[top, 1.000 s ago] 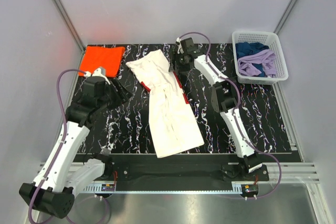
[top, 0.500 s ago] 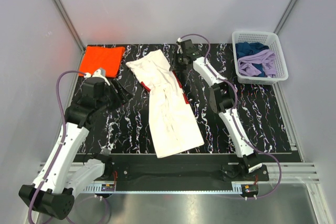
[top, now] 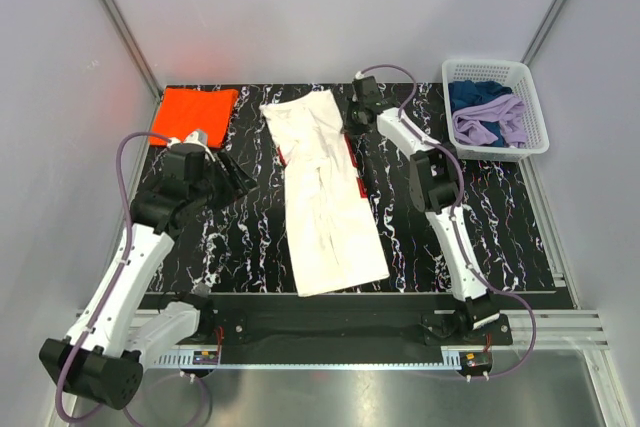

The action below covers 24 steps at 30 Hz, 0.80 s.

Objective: Fold and stack the t-shirts
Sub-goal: Fold the tshirt

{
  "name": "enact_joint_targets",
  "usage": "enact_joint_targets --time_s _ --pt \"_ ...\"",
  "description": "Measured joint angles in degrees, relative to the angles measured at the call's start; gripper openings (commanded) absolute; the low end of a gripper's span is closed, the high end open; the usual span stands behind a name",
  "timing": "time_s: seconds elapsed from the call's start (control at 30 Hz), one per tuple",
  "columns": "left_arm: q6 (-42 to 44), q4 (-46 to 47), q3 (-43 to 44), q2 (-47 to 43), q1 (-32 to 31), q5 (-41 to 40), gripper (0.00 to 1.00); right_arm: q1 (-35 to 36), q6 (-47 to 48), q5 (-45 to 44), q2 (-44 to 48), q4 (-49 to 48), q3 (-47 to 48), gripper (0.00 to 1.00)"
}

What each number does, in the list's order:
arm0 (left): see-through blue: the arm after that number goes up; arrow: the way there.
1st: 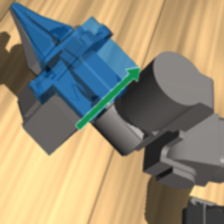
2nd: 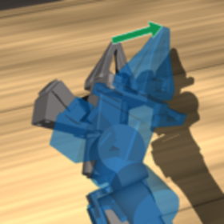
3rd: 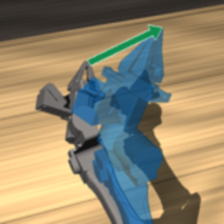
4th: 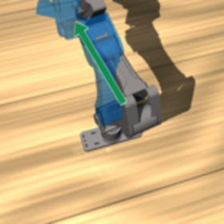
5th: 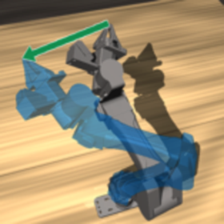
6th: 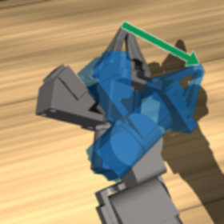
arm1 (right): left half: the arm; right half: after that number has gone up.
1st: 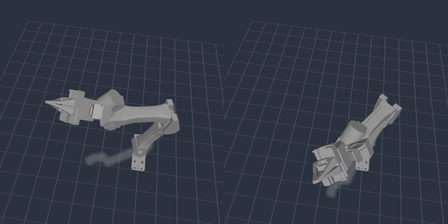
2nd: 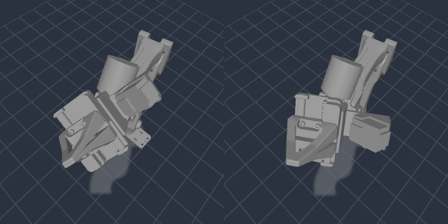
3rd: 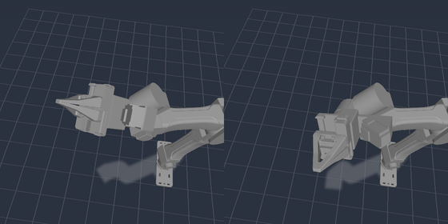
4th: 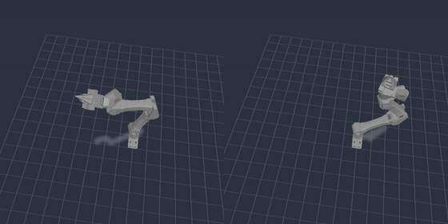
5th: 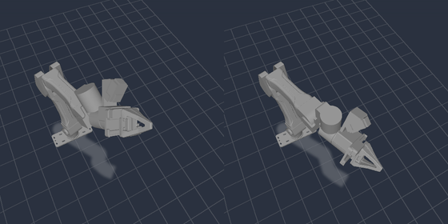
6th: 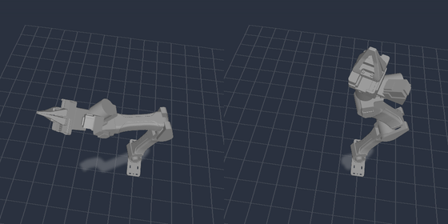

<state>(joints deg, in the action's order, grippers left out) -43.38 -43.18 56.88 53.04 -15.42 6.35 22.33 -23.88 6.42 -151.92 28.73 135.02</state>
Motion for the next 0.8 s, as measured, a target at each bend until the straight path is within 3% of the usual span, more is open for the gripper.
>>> enact_joint_targets --time_s 0.23,0.43,0.5,0.53,0.63,0.67,0.77,0.8 --pt "0.3 2.1 0.6 9.1 -0.1 3.0 0.69 -5.2 -0.4 -6.0 5.5 0.5 -8.3 0.00" --pt "1.0 13.2 1.1 20.3 -0.9 7.5 0.73 -8.3 -0.6 -9.2 12.9 0.8 -19.9 0.02" --pt "1.5 17.3 2.2 25.7 -1.3 9.6 0.73 -8.3 -0.5 -8.9 15.5 0.9 -23.8 0.12" --pt "1.9 19.3 3.7 29.9 -1.5 11.2 0.73 -8.2 -0.3 -8.7 16.0 1.3 -24.5 0.28" --pt "4.0 22.1 7.8 39.6 -2.1 13.7 0.71 -8.1 1.4 -8.1 16.1 3.6 -23.1 0.47" --pt "5.0 22.2 9.2 42.2 -2.3 14.1 0.71 -8.1 2.0 -7.7 16.1 5.4 -22.2 0.60" --pt "7.5 21.9 10.4 45.4 -2.5 14.5 0.69 -8.2 4.4 -7.4 16.1 9.5 -19.5 0.72" --pt "8.2 21.6 10.4 45.5 -2.5 14.6 0.68 -8.3 5.1 -7.4 16.2 10.4 -18.9 0.72"
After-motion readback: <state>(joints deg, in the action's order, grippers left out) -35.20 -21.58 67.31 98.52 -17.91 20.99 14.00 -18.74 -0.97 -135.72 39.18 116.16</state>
